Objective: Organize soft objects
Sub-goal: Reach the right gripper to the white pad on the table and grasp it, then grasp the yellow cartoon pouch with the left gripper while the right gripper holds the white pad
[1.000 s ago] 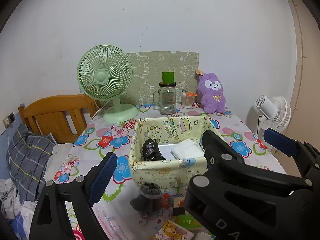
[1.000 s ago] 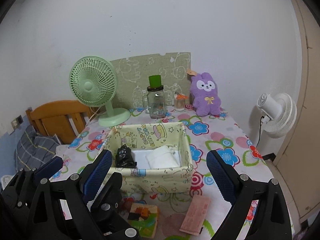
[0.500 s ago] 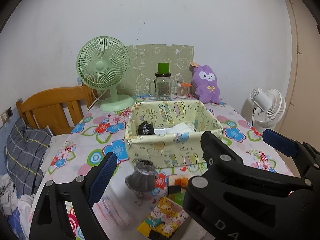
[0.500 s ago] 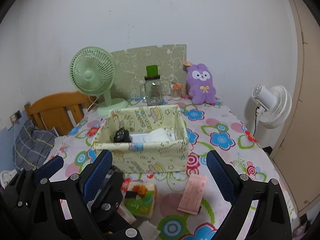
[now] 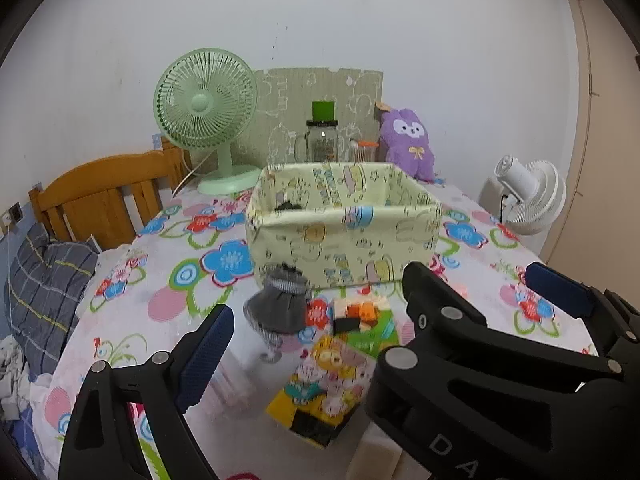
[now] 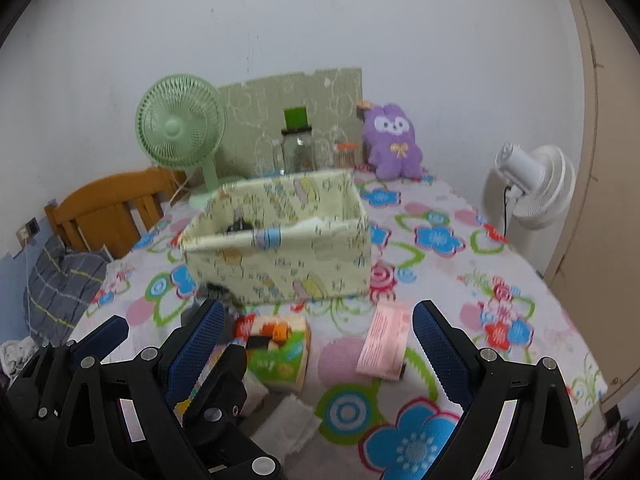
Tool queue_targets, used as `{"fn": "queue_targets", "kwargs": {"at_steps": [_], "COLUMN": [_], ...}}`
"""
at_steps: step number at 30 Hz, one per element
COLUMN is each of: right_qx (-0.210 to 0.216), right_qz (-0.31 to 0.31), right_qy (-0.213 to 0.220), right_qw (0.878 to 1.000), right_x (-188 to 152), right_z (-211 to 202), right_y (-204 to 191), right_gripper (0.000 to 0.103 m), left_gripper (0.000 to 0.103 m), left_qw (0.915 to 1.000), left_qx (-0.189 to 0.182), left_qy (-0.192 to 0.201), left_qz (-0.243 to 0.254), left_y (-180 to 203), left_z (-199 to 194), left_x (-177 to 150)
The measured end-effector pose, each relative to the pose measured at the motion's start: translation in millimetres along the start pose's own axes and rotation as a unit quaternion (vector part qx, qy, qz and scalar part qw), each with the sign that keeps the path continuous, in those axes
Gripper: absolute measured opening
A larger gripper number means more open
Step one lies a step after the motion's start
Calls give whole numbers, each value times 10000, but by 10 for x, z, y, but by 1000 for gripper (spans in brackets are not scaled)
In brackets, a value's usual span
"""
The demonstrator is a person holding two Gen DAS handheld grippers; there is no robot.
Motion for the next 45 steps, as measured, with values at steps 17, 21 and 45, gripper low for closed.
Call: {"fn": "queue_targets", "kwargs": {"at_steps": [17, 21, 45], "right_qx": [-91, -143, -216], "right_qz": [147, 210, 221], "right_qy": [-429, -622, -1203], "right_qw": [9989, 9977, 9923], "right_x": [-510, -598, -846], "right_z": [166, 212, 416], "right_y": [10, 13, 28], "right_gripper": [96, 92, 29], "left_gripper": [93, 93, 93], "left_qw": [9989, 9986, 9956], "left_qx": [109, 64, 19], "left_qy": [-427, -502, -914], "left_qz": [-170, -175, -220], "left_y": [-80, -81, -109], "left_z": [115, 147, 313], "left_x": [-498, -585, -803]}}
Point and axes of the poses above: each gripper's, at about its wrist camera, not at the fingertips, and z roughly the way its jaws point, y to its right, x to its top, the point moved 4 cm from there along z, roughly the way its jaws point, and after that the axes turned 11 degrees about z, right-handed, at the moved point
